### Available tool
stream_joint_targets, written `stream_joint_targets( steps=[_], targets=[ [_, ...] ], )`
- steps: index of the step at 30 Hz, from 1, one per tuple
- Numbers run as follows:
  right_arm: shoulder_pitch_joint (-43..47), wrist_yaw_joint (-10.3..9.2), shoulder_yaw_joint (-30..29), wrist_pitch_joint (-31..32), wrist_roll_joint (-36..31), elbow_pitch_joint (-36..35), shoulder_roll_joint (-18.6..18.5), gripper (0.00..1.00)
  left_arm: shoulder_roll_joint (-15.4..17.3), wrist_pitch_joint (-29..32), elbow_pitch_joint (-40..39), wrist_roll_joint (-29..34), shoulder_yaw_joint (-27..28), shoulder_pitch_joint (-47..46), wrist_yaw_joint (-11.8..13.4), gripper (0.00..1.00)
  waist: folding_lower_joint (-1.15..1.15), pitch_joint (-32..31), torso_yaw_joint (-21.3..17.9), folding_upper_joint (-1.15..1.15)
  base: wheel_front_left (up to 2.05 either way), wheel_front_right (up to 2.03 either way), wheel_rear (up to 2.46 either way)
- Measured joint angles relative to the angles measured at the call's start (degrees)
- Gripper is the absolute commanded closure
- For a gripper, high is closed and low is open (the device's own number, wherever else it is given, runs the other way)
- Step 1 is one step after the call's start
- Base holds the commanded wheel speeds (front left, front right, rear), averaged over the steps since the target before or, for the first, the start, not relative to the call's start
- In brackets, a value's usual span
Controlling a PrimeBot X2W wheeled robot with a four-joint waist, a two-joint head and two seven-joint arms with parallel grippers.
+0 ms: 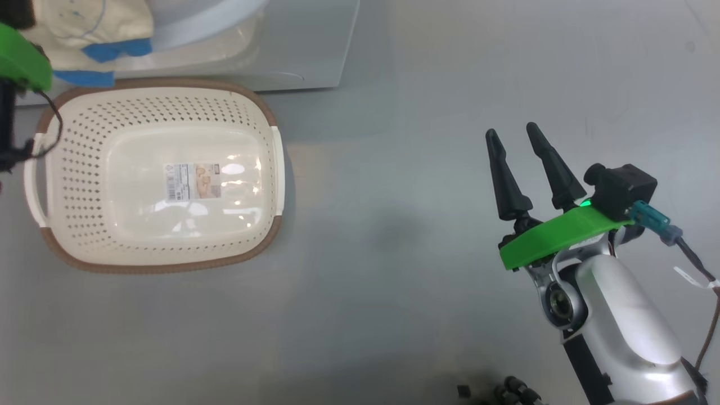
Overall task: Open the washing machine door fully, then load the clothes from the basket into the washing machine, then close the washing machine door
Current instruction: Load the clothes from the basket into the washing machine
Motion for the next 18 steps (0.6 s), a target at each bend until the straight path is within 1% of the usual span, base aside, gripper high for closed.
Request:
stream_joint_targets(
  steps=[7,11,15,18],
  targets=[
    [2.15,0.0,-2.12,0.01,-2.16,1.0,0.0,0.0,-1.05,0.0,-6.55,0.96,0.64,12.56,0.09,0.0,0.0,-4.95,3.28,0.0,0.0,0.0,0.0],
    [3.18,0.0,-2.7,0.0,-2.9,1.3,0.0,0.0,-2.35,0.0,-10.89,2.1,2.35,19.33,1.1,0.0,0.0,-7.4,4.91,0.0,0.0,0.0,0.0],
    [4.26,0.0,-3.42,0.01,-3.41,1.9,-0.01,0.0,-3.47,0.0,-15.56,3.54,4.75,26.65,2.79,0.0,0.0,-9.9,6.13,0.0,0.0,0.0,0.0],
    [5.22,0.0,-3.56,0.01,-3.78,2.19,0.0,0.0,-4.28,0.0,-19.05,4.97,7.61,31.7,4.35,0.0,0.0,-11.67,6.81,0.0,0.0,0.0,0.0]
  ],
)
